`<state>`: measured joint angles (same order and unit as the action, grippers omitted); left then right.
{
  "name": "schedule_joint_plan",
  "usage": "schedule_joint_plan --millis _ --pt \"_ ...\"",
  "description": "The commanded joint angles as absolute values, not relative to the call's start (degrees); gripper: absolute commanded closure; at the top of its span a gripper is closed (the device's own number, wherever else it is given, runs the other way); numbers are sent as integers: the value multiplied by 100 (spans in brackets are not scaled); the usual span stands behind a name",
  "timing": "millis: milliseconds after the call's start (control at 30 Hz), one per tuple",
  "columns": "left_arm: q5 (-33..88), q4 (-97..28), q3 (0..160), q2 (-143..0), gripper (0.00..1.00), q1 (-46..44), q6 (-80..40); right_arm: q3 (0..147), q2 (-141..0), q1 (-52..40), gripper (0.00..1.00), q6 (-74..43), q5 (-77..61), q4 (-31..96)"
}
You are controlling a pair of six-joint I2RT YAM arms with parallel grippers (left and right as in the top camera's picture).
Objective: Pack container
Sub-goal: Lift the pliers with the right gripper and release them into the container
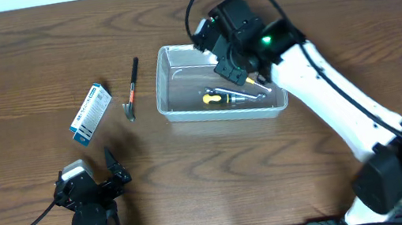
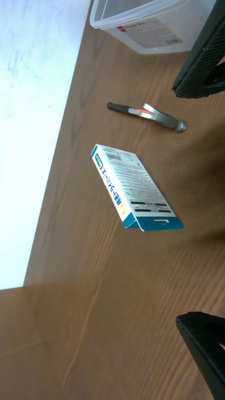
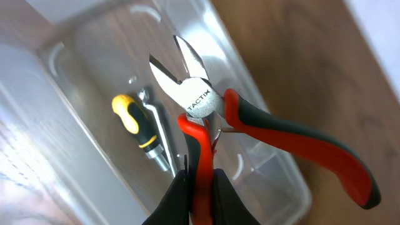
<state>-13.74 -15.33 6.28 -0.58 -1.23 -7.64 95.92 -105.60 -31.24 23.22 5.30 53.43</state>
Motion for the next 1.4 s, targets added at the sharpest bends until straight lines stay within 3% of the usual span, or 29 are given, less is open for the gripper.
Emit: schedule_joint_plan --millis 0,600,633,667,700,733,933,1167,1367 --pt "-1398 -1575 497 -23 2 -104 -729 9695 -11013 -3094 99 2427 622 5330" --pt "-1400 -1575 497 -23 2 -104 -729 9695 -12682 -3072 98 1865 405 5349" --pt "-1400 -1575 497 -23 2 -104 -729 9695 -12682 -3072 95 1868 408 5345" --pt "-1398 -1575 497 -23 2 -104 -729 9695 -12682 -3072 72 1870 408 5339" --pt "-1400 -1575 497 -23 2 -104 -729 9695 -12682 -3072 56 1870 408 5334" --pt "-1398 -1575 497 -23 2 -104 -731 9695 -12682 -3070 48 1868 408 5336" --pt "-1400 -1575 497 -23 2 -104 -729 9771 -12525 -3068 41 1859 408 5341" --pt "-1398 -1575 497 -23 2 -104 -731 10527 -11848 -2995 34 1046 445 5533" --pt "-1400 -1575 497 -23 2 -104 -731 11271 -11124 -2383 18 58 871 5955"
